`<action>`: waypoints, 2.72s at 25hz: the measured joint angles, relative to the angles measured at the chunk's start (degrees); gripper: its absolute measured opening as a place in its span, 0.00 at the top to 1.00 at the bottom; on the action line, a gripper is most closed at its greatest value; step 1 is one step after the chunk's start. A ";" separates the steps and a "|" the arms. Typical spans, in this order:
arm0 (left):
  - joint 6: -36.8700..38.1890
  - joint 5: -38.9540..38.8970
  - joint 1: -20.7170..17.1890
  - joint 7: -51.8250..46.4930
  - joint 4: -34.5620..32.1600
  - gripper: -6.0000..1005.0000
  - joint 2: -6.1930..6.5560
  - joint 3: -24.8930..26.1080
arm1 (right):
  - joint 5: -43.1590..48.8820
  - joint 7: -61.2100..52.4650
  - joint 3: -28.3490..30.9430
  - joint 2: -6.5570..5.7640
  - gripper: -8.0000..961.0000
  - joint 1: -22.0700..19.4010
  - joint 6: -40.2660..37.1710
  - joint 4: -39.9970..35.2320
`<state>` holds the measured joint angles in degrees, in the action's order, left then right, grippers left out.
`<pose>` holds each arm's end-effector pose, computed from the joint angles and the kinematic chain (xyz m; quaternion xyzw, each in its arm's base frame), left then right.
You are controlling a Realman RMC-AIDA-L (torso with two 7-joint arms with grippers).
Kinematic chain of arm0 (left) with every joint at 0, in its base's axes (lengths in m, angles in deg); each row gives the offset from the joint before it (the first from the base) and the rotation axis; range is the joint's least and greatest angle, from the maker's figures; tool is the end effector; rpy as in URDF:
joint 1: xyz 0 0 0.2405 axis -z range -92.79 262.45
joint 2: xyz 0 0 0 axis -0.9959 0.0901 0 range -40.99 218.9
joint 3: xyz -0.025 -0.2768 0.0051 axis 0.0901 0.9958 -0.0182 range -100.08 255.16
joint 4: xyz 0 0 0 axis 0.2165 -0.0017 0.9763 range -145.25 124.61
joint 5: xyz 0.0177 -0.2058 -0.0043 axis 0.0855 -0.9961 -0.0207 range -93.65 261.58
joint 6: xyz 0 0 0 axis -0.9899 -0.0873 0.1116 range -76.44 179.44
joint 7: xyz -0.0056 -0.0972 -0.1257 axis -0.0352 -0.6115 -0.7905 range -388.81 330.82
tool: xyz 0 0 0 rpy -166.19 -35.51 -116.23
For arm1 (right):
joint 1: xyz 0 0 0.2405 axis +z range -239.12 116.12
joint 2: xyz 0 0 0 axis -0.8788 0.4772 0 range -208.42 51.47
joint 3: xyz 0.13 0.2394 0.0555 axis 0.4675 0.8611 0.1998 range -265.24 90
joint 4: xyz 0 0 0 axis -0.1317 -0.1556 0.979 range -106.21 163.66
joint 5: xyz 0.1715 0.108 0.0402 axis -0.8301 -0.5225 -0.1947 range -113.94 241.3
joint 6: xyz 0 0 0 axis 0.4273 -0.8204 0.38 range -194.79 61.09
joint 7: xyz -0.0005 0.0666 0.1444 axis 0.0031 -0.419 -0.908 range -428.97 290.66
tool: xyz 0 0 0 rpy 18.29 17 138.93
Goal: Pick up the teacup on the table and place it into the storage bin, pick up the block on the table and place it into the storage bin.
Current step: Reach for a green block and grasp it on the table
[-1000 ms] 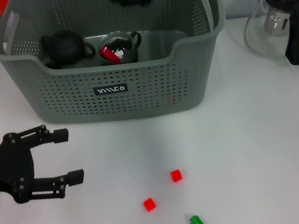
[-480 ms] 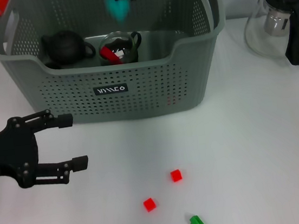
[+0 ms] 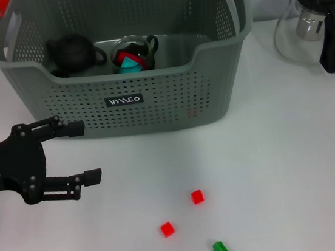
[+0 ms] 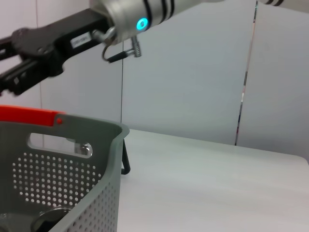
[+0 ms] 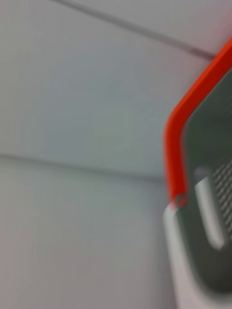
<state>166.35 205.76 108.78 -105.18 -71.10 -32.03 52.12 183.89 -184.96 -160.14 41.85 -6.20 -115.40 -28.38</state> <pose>-0.2749 0.2831 0.0487 -0.9576 -0.1090 -0.2350 0.1260 0.0309 0.4832 -0.0362 -0.9415 0.0730 0.1554 0.2899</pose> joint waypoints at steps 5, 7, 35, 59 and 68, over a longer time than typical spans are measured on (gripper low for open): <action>0.13 0.02 -0.15 -0.03 0.00 0.09 0.06 -0.01 | -7.40 5.18 -0.59 -0.12 0.06 -8.90 -10.04 -11.99; 0.07 0.22 -0.33 -0.02 -0.02 0.09 0.10 -0.10 | -8.78 7.46 -0.57 -0.13 0.04 -12.41 -14.99 -15.62; -1.32 -0.18 -0.67 -2.51 2.99 0.09 -0.49 1.17 | 5.18 20.68 -3.20 -0.16 0.04 -19.12 -49.21 -8.06; -2.63 -0.25 -0.73 -2.53 4.52 0.09 -0.45 1.26 | 8.72 14.39 -26.76 0.44 0.04 -11.00 -38.93 -0.20; -2.74 -0.61 -1.12 -2.66 4.56 0.09 -0.49 1.75 | 8.72 14.38 -32.52 0.54 0.04 -11.00 -34.61 -0.24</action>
<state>163.61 205.15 107.66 -107.84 -66.54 -32.52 53.87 192.61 -170.58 -192.67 42.39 -17.20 -150.01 -28.62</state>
